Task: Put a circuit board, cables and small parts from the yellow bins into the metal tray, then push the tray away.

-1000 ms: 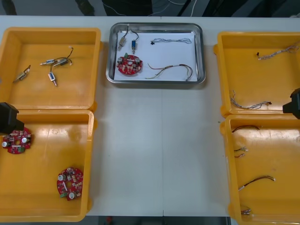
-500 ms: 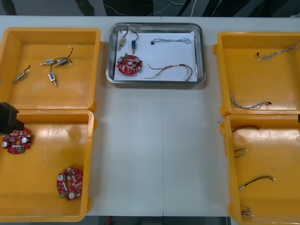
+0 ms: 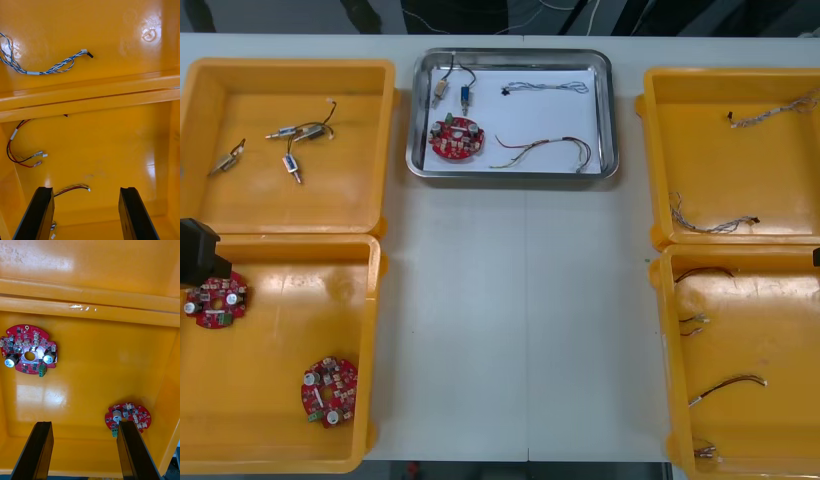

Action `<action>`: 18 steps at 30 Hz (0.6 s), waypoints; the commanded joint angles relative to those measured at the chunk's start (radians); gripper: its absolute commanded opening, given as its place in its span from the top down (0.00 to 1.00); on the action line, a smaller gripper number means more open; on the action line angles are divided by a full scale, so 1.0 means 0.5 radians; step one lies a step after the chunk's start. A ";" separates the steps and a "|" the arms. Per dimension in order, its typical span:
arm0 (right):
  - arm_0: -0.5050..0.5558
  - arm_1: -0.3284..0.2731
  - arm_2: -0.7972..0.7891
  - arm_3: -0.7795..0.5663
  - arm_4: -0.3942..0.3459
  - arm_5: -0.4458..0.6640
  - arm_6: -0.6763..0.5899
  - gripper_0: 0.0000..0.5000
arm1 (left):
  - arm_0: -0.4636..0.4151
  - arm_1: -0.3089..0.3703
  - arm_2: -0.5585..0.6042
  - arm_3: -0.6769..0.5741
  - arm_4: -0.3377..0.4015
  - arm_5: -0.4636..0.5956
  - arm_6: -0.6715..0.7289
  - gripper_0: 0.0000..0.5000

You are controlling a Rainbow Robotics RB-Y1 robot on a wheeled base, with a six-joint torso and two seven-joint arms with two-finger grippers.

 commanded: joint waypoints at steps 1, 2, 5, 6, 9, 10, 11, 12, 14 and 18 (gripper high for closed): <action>0.023 -0.072 -0.045 -0.012 -0.034 0.004 0.048 0.00 | 0.028 0.069 0.054 -0.052 -0.013 0.013 -0.163 0.00; 0.023 -0.072 -0.045 -0.012 -0.041 0.004 0.042 0.00 | 0.028 0.069 0.054 -0.052 -0.013 0.013 -0.163 0.00; 0.023 -0.072 -0.042 -0.015 -0.044 0.004 0.042 0.00 | 0.028 0.069 0.054 -0.052 -0.013 0.013 -0.163 0.00; 0.023 -0.072 -0.042 -0.015 -0.044 0.004 0.042 0.00 | 0.028 0.069 0.054 -0.052 -0.013 0.013 -0.163 0.00; 0.023 -0.072 -0.042 -0.015 -0.044 0.004 0.042 0.00 | 0.028 0.069 0.054 -0.052 -0.013 0.013 -0.163 0.00; 0.023 -0.072 -0.042 -0.015 -0.044 0.004 0.042 0.00 | 0.028 0.069 0.054 -0.052 -0.013 0.013 -0.163 0.00; 0.023 -0.072 -0.042 -0.015 -0.044 0.004 0.042 0.00 | 0.028 0.069 0.054 -0.052 -0.013 0.013 -0.163 0.00; 0.023 -0.072 -0.042 -0.015 -0.044 0.004 0.042 0.00 | 0.028 0.069 0.054 -0.052 -0.013 0.013 -0.163 0.00; 0.023 -0.072 -0.042 -0.015 -0.044 0.004 0.042 0.00 | 0.028 0.069 0.054 -0.052 -0.013 0.013 -0.163 0.00; 0.023 -0.072 -0.042 -0.015 -0.044 0.004 0.042 0.00 | 0.028 0.069 0.054 -0.052 -0.013 0.013 -0.163 0.00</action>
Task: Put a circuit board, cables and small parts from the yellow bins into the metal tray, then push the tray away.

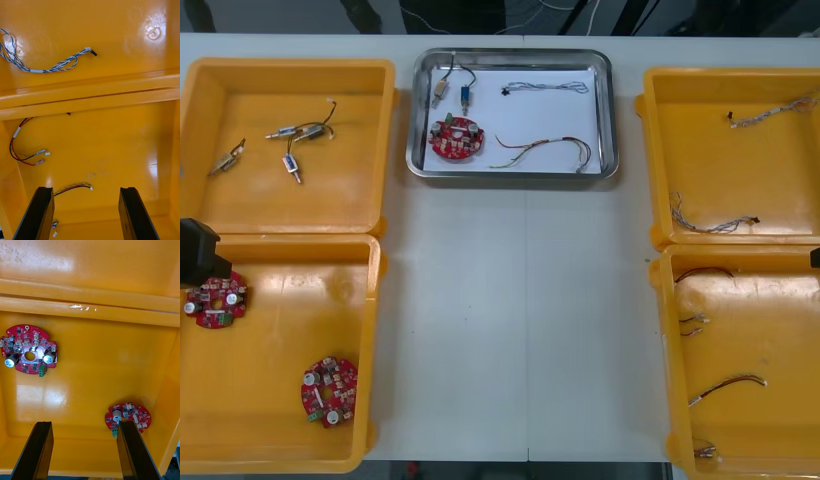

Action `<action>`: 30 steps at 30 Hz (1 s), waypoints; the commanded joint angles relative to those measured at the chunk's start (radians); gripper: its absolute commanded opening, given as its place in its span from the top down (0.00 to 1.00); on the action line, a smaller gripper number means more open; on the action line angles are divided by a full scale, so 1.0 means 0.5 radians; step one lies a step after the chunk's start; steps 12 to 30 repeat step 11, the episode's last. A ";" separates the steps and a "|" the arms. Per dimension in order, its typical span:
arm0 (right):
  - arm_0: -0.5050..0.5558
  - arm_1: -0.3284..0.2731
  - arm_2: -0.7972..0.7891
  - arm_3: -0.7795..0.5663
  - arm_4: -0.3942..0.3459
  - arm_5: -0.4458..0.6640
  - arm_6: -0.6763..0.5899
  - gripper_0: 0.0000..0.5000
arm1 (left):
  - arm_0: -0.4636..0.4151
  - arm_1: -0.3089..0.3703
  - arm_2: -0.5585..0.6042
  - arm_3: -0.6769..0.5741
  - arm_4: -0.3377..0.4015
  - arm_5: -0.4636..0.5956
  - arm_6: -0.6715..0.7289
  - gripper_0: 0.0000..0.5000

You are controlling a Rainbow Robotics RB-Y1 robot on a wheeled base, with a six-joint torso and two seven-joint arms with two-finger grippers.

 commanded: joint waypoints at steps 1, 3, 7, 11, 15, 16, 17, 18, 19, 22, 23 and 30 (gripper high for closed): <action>0.022 -0.072 -0.042 -0.016 -0.018 0.004 0.042 0.00 | 0.028 0.069 0.054 -0.052 -0.013 0.013 -0.163 0.00; 0.022 -0.072 -0.042 -0.016 -0.018 0.004 0.042 0.00 | 0.028 0.069 0.054 -0.052 -0.013 0.013 -0.163 0.00; 0.022 -0.072 -0.042 -0.016 -0.018 0.004 0.042 0.00 | 0.028 0.069 0.054 -0.052 -0.013 0.013 -0.163 0.00; 0.022 -0.072 -0.042 -0.016 -0.018 0.004 0.042 0.00 | 0.028 0.069 0.054 -0.052 -0.013 0.013 -0.163 0.00; 0.022 -0.072 -0.042 -0.016 -0.018 0.004 0.042 0.00 | 0.028 0.069 0.054 -0.052 -0.013 0.013 -0.163 0.00; 0.022 -0.072 -0.042 -0.016 -0.018 0.004 0.042 0.00 | 0.028 0.069 0.054 -0.052 -0.013 0.013 -0.163 0.00; 0.022 -0.072 -0.042 -0.016 -0.018 0.004 0.042 0.00 | 0.028 0.069 0.054 -0.052 -0.013 0.013 -0.163 0.00; 0.022 -0.072 -0.042 -0.016 -0.018 0.004 0.042 0.00 | 0.028 0.069 0.054 -0.052 -0.013 0.013 -0.163 0.00; 0.022 -0.072 -0.042 -0.016 -0.018 0.004 0.042 0.00 | 0.028 0.069 0.054 -0.052 -0.013 0.013 -0.163 0.00; 0.022 -0.072 -0.042 -0.016 -0.018 0.004 0.042 0.00 | 0.028 0.069 0.054 -0.052 -0.013 0.013 -0.163 0.00; 0.022 -0.072 -0.042 -0.016 -0.018 0.004 0.042 0.00 | 0.028 0.069 0.054 -0.052 -0.013 0.013 -0.163 0.00; 0.022 -0.072 -0.042 -0.016 -0.018 0.004 0.042 0.00 | 0.028 0.069 0.054 -0.052 -0.013 0.013 -0.163 0.00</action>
